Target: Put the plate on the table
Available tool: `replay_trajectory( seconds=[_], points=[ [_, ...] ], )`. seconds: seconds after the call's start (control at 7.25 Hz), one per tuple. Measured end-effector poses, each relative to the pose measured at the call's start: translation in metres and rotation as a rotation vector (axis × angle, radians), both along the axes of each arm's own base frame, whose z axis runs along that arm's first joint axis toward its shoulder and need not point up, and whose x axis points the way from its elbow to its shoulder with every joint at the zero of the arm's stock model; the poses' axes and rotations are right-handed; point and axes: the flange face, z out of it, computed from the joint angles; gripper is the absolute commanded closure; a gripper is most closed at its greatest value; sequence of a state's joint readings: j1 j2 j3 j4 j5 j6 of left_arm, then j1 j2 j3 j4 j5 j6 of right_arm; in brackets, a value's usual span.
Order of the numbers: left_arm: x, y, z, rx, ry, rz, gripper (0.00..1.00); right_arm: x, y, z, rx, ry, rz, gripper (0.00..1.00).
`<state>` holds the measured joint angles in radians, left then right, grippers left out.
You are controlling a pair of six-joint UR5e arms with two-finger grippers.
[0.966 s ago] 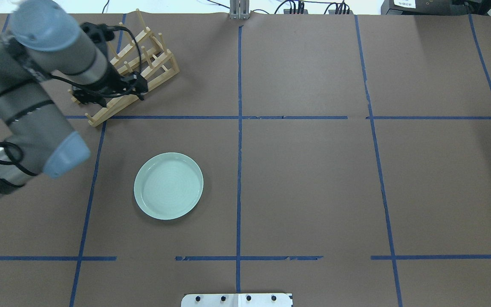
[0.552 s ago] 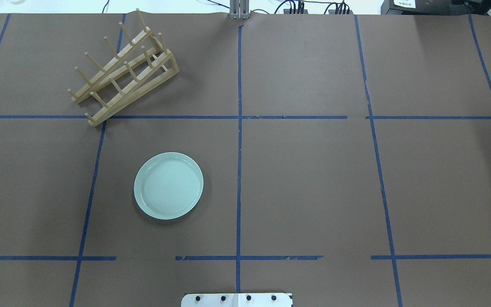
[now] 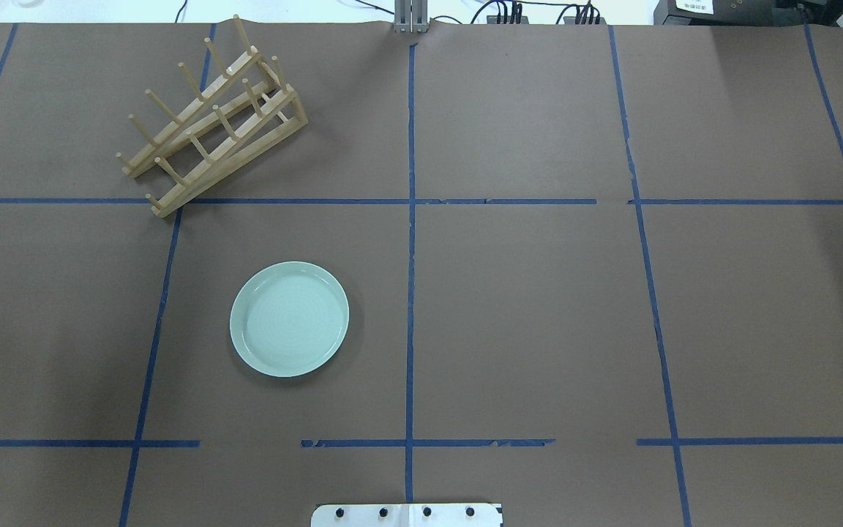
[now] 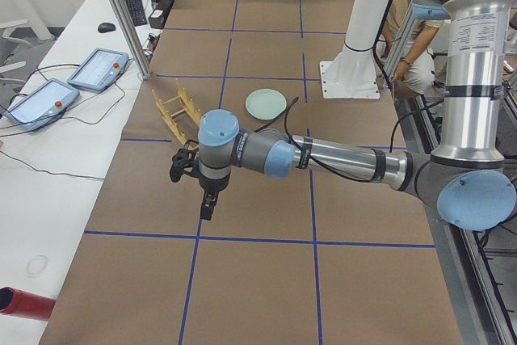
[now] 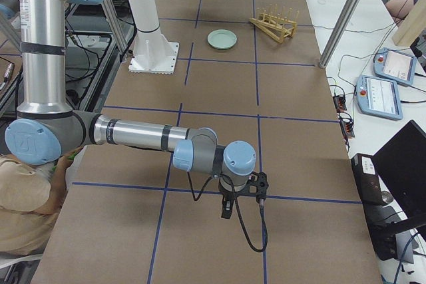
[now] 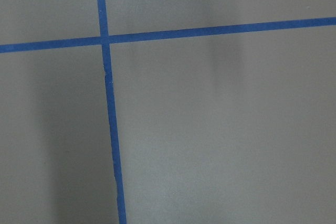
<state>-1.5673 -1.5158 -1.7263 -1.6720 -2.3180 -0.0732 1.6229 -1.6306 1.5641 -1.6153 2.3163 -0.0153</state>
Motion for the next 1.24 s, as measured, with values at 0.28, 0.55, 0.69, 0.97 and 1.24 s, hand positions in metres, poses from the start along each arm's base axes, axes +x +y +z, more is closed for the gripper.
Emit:
replay_trajectory(
  seconds=[0.28, 0.55, 0.69, 0.97, 1.24],
  points=[
    [-0.005, 0.025, 0.025, -0.043, 0.021, 0.023, 0.0, 0.0, 0.0, 0.0, 0.0, 0.0, 0.0, 0.0],
    [-0.008, 0.03, 0.032, -0.106, 0.026, 0.03, 0.0, 0.0, 0.0, 0.0, 0.001, 0.0, 0.0, 0.0],
    [-0.013, 0.032, 0.035, -0.135, 0.032, 0.02, 0.0, 0.0, 0.0, 0.0, 0.001, 0.0, 0.0, 0.0],
    [-0.02, 0.038, 0.041, -0.157, 0.039, 0.004, 0.0, 0.0, 0.0, -0.001, 0.001, 0.0, 0.0, 0.0],
    [-0.021, 0.037, 0.037, -0.148, 0.044, 0.001, 0.0, 0.0, 0.0, 0.0, 0.0, 0.0, 0.0, 0.0]
  ],
)
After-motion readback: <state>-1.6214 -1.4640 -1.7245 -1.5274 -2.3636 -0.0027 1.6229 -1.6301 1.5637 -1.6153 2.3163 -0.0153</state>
